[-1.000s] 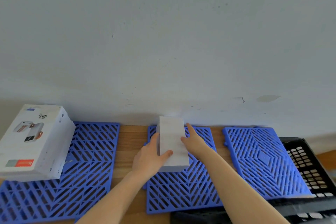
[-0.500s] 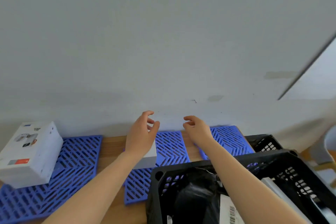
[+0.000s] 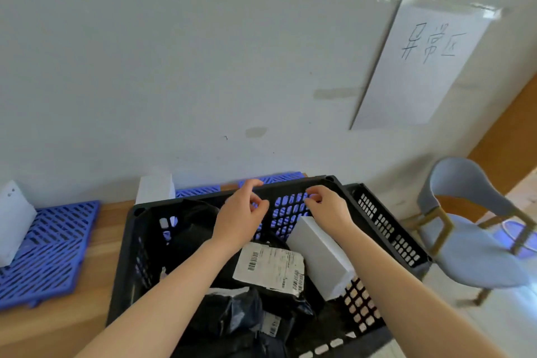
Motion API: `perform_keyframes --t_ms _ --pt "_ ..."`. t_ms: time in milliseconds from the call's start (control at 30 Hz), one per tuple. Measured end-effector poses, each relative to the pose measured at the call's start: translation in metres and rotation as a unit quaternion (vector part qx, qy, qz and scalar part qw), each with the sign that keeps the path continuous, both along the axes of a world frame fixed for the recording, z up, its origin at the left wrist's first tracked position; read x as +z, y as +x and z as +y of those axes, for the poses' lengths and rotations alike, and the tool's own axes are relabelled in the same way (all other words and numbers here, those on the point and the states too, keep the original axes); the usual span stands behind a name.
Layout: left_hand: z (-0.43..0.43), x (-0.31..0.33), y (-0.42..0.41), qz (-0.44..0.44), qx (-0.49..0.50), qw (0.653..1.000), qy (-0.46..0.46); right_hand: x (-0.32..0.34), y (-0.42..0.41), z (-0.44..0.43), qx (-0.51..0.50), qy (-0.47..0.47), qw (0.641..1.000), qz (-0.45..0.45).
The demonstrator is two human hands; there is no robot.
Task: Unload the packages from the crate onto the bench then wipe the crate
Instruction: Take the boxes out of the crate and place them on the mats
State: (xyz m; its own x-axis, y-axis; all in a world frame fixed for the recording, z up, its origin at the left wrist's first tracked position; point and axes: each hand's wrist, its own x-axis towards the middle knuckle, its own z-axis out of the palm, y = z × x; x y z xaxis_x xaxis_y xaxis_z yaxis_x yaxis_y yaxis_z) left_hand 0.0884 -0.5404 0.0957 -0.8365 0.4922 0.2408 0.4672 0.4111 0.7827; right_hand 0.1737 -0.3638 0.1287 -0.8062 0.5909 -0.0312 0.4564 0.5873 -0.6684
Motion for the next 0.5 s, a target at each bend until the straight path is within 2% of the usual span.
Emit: perform_keyframes --t_ms 267,500 --pt "0.068 -0.056 0.044 -0.096 -0.130 0.979 -0.127 -0.054 0.048 0.037 0.036 0.056 0.987 -0.145" --pt "0.100 -0.086 0.049 -0.130 -0.154 0.963 -0.176 -0.095 0.046 0.048 0.037 0.065 0.965 -0.251"
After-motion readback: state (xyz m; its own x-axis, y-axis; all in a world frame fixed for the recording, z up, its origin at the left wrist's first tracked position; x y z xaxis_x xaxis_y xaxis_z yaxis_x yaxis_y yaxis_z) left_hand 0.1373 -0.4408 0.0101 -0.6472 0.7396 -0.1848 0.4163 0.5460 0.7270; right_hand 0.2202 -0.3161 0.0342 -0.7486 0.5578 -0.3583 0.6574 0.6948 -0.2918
